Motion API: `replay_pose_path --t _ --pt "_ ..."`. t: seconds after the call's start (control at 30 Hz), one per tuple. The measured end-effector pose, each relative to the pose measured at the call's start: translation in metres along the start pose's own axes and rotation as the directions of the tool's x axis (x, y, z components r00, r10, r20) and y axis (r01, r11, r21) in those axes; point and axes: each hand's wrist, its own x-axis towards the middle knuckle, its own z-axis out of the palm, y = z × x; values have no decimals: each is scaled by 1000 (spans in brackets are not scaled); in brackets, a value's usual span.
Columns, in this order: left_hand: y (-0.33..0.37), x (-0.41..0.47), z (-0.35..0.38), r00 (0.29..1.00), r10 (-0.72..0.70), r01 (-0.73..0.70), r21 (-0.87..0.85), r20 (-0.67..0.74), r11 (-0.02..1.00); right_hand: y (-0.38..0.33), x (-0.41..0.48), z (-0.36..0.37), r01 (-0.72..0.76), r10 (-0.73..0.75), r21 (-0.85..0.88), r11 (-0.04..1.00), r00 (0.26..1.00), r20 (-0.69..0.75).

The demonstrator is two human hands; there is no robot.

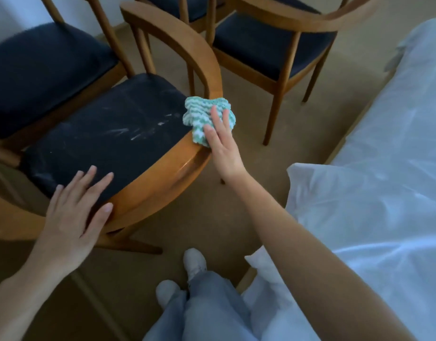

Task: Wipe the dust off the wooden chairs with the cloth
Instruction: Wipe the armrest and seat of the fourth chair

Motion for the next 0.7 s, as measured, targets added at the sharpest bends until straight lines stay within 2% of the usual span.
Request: replay_pose_path --t 0.1,0.23,0.37,0.5,0.6,0.7 --pt "3 3 2 999 39 -39 8 -6 999 -8 44 -17 -131 131 -15 991 991 1" --pt "12 9 7 997 81 -82 -18 -16 996 0 52 -15 -199 200 66 978 980 -18" --pt "16 13 7 996 89 -91 -53 -29 994 12 10 -3 -186 193 206 961 981 -14" --pt "17 13 5 992 116 -119 -71 -39 990 20 -46 22 -94 79 291 952 995 66" --pt "19 12 4 990 136 -138 -44 -48 989 19 -51 21 -144 128 316 938 989 70" --pt "19 12 2 989 139 -141 -35 -55 989 19 -30 9 -177 187 332 927 982 1"
